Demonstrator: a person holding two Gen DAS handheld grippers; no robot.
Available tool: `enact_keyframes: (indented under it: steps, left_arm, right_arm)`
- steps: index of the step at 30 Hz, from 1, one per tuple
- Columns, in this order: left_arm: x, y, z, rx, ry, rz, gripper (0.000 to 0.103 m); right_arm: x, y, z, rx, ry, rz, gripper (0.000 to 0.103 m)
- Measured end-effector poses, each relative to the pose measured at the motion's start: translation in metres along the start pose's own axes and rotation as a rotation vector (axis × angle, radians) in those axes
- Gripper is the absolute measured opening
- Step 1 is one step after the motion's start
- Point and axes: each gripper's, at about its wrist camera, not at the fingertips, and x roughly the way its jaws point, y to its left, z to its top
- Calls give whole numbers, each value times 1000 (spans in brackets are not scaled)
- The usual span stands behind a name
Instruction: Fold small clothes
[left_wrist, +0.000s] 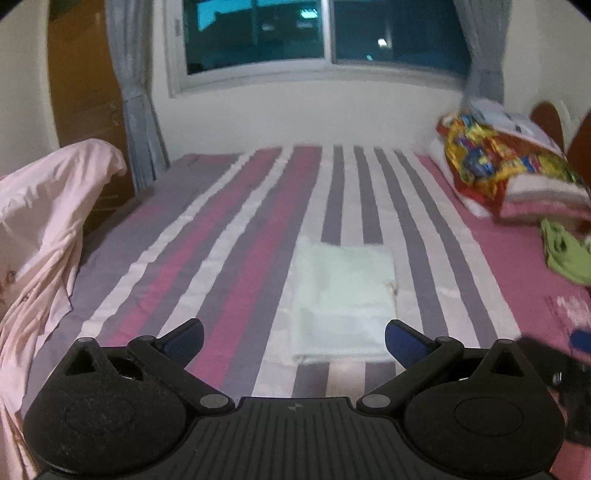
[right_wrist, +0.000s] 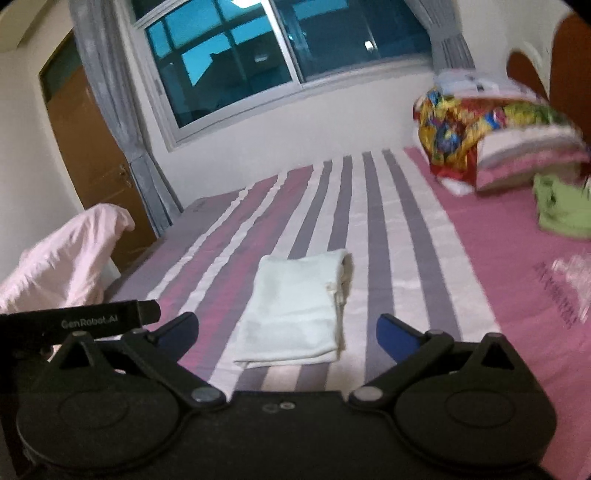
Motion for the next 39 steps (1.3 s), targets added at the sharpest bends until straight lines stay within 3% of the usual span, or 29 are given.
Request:
enact_keyframes:
  steps: [7,39]
  left_arm:
    - [-5,9,-13,-20,32,-16,103]
    - [20,22,-21,-59,88,-67,103]
  right_arm:
    - [-9,17,-3,-61,-47,-70,102]
    - [11,27,-9,-64,-1,-72,102]
